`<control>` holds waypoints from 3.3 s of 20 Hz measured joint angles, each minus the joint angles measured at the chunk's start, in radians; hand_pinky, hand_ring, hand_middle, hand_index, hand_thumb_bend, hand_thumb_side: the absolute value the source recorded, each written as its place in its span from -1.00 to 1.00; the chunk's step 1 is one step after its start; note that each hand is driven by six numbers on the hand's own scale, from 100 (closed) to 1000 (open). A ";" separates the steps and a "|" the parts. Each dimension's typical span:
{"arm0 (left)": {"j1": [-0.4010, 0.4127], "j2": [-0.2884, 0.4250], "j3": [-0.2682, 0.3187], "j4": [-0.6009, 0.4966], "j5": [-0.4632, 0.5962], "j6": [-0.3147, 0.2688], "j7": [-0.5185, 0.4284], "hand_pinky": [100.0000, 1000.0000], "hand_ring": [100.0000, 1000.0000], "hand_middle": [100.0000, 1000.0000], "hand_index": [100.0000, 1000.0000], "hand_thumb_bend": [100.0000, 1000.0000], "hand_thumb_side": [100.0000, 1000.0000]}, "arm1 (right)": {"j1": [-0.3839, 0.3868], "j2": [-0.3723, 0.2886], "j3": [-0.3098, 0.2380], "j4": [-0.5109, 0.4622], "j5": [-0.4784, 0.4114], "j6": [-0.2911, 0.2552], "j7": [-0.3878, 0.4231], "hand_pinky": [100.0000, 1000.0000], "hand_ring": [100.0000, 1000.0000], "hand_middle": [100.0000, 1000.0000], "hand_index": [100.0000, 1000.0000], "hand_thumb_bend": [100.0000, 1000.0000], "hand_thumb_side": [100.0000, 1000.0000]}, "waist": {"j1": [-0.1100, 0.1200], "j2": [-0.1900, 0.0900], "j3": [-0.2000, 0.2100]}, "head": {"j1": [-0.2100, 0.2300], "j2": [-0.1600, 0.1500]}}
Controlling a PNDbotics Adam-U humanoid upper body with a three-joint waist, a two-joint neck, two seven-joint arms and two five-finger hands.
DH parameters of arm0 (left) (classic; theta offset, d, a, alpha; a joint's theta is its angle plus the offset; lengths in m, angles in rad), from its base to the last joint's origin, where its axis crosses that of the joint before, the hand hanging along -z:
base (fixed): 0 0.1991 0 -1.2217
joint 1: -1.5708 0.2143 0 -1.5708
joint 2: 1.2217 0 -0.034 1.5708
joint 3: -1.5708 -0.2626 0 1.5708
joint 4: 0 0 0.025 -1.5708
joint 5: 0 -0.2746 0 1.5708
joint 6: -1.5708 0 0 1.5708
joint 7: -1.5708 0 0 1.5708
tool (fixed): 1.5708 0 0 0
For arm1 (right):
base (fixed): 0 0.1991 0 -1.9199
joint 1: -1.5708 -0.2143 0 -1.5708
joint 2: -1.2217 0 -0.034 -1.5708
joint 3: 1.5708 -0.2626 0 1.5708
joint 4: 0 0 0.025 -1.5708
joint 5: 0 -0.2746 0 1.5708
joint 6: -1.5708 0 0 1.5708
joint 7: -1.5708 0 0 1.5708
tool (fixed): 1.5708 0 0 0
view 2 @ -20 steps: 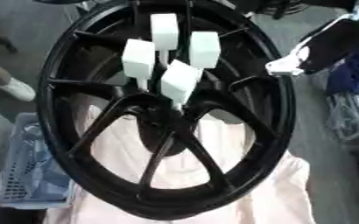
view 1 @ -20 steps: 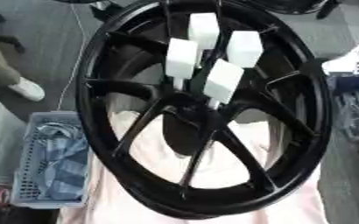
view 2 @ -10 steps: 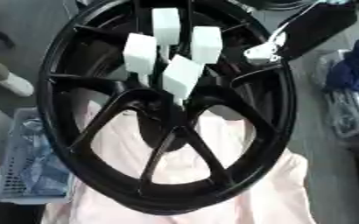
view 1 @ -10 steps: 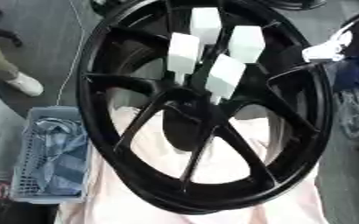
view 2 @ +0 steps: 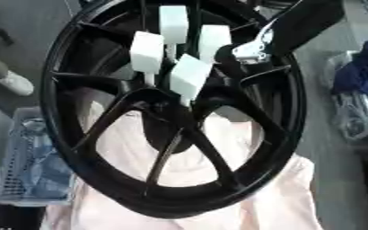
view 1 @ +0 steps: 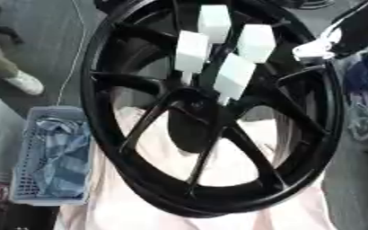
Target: Pull the pin out of the wheel hub.
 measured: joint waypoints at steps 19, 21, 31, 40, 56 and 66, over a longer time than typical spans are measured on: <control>-0.011 0.000 -0.001 0.000 -0.002 0.004 -0.005 0.64 0.26 0.08 0.38 -1.00 0.36 | -0.005 0.011 -0.003 0.000 0.001 0.024 0.006 0.49 0.81 0.71 0.72 -0.22 -0.53 | -0.017 0.044 0.016 | -0.009 -0.018; -0.011 0.000 -0.001 0.000 -0.002 0.004 -0.005 0.64 0.26 0.08 0.38 -1.00 0.36 | 0.000 0.011 -0.007 0.000 0.001 0.030 0.004 0.49 0.80 0.70 0.71 -0.26 -0.60 | -0.017 0.046 0.016 | -0.009 -0.018; -0.011 0.000 -0.001 0.000 -0.007 0.005 -0.007 0.64 0.26 0.08 0.38 -1.00 0.37 | 0.004 0.011 -0.015 0.000 0.008 0.049 -0.005 0.49 0.81 0.68 0.69 -0.40 -0.82 | -0.017 0.062 0.021 | -0.017 -0.031; -0.011 0.000 -0.001 0.000 -0.011 0.006 -0.008 0.64 0.26 0.08 0.38 -1.00 0.38 | 0.015 0.011 -0.030 0.000 0.029 0.059 -0.009 0.49 0.81 0.68 0.69 -0.45 -0.90 | -0.022 0.084 0.028 | -0.026 -0.044; -0.011 -0.001 -0.001 0.000 -0.014 0.004 -0.011 0.64 0.26 0.08 0.38 -1.00 0.38 | 0.029 0.011 -0.036 0.013 0.037 0.068 0.006 0.46 0.76 0.51 0.55 -0.46 -0.89 | -0.025 0.098 0.034 | -0.032 -0.050; -0.011 -0.001 -0.001 0.000 -0.014 0.004 -0.014 0.65 0.26 0.08 0.38 -1.00 0.38 | 0.036 0.018 -0.031 0.035 0.049 0.058 0.033 0.41 0.68 0.29 0.35 -0.61 -0.98 | -0.025 0.098 0.037 | -0.033 -0.050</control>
